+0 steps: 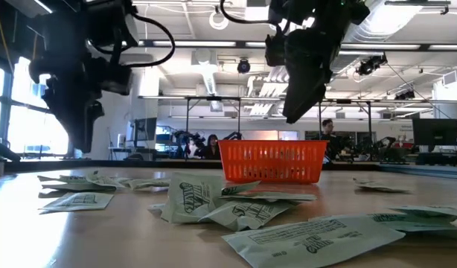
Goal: Pick and place Stevia / Truvia into bins
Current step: Put the white stevia packet into the orange bin
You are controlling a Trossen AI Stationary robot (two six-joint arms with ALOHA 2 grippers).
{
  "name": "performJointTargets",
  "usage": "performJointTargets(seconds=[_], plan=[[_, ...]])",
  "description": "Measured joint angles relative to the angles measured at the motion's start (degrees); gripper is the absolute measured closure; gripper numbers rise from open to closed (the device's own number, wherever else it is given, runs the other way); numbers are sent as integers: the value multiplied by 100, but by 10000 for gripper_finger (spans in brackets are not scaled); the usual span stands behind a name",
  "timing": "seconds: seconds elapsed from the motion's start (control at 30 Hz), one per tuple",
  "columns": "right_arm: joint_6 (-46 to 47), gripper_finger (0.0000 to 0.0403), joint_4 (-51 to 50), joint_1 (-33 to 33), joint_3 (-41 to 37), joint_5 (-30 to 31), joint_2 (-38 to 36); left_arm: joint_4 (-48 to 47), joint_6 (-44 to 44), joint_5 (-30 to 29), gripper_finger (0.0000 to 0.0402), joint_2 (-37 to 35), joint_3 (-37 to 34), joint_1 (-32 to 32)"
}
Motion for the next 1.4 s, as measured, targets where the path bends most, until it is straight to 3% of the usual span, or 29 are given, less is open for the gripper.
performJointTargets(seconds=[0.17, 0.47, 0.73, 0.83, 1.13, 1.4], plan=[[3, 143, -11, 2, 0, 0, -2, -67, 958, -523, 208, 270, -4, -175], [-57, 143, -42, 2, 0, 22, -4, -16, 1846, -538, 208, 950, -4, -177], [-89, 143, -120, 2, 0, 25, -7, 137, 2033, -479, 211, 1348, 28, -172], [-171, 143, -153, 43, 0, 39, -79, 217, 2012, -473, 234, 1382, 28, -172], [-32, 143, -274, 262, 0, 1195, -953, 596, 1780, -555, 375, 1402, 22, -172], [480, 143, -839, 262, 0, 1882, -1882, 137, 1083, -1024, 359, 1314, 265, 117]])
